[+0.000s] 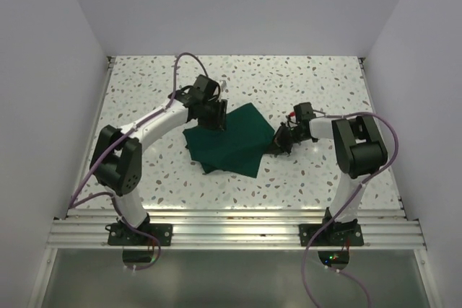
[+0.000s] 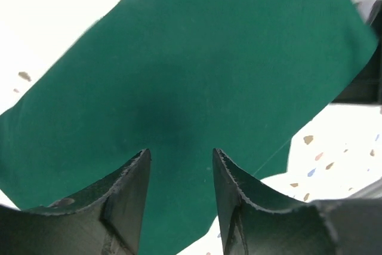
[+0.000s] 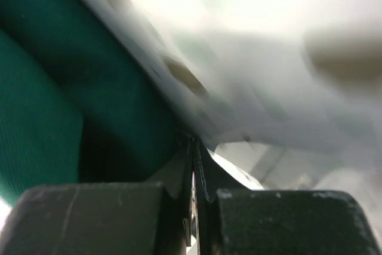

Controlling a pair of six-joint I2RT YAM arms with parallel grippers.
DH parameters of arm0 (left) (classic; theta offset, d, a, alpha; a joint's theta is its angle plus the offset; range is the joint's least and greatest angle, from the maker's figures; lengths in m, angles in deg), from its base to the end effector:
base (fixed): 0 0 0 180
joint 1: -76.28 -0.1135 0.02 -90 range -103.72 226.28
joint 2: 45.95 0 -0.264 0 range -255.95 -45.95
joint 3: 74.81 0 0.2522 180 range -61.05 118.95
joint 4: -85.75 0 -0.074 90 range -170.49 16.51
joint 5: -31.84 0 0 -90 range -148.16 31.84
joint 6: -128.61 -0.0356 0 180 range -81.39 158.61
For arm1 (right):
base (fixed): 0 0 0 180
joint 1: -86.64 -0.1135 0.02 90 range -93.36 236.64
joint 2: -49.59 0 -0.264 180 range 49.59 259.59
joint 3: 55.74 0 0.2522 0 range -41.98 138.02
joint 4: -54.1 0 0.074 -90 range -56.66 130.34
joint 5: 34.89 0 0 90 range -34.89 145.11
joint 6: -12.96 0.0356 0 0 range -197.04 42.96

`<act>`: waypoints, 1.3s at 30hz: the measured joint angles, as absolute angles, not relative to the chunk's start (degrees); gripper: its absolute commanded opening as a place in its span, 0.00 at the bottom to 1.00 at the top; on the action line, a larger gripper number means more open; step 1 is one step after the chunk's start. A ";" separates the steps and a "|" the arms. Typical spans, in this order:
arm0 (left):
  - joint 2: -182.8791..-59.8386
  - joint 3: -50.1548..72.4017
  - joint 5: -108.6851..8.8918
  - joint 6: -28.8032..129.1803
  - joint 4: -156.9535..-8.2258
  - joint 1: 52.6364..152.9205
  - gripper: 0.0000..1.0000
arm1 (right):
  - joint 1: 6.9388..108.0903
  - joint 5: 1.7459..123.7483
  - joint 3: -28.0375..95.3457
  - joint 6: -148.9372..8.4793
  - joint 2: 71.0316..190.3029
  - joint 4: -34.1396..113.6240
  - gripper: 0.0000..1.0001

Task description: Prepare the surgical pack

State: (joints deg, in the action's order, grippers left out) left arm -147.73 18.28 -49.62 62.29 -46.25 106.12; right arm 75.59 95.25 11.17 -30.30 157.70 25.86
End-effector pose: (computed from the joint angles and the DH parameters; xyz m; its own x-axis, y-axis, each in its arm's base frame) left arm 0.3297 -0.1952 0.2426 -0.8899 0.0526 -0.4531 0.2243 0.9154 -0.3342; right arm 0.3169 0.0853 0.1035 -0.8983 0.3918 0.1989 0.4165 0.6151 0.6694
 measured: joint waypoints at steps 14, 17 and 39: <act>-145.61 21.15 -60.68 62.03 -40.08 112.31 0.63 | 75.48 92.71 48.96 -26.43 179.89 21.11 0.47; -148.49 26.04 -63.44 62.03 -37.57 114.54 0.63 | 76.05 90.37 49.90 -28.18 178.29 17.44 0.67; -166.18 38.92 -81.01 68.24 -24.48 125.38 0.53 | 81.28 77.08 28.89 -43.15 151.06 3.61 0.99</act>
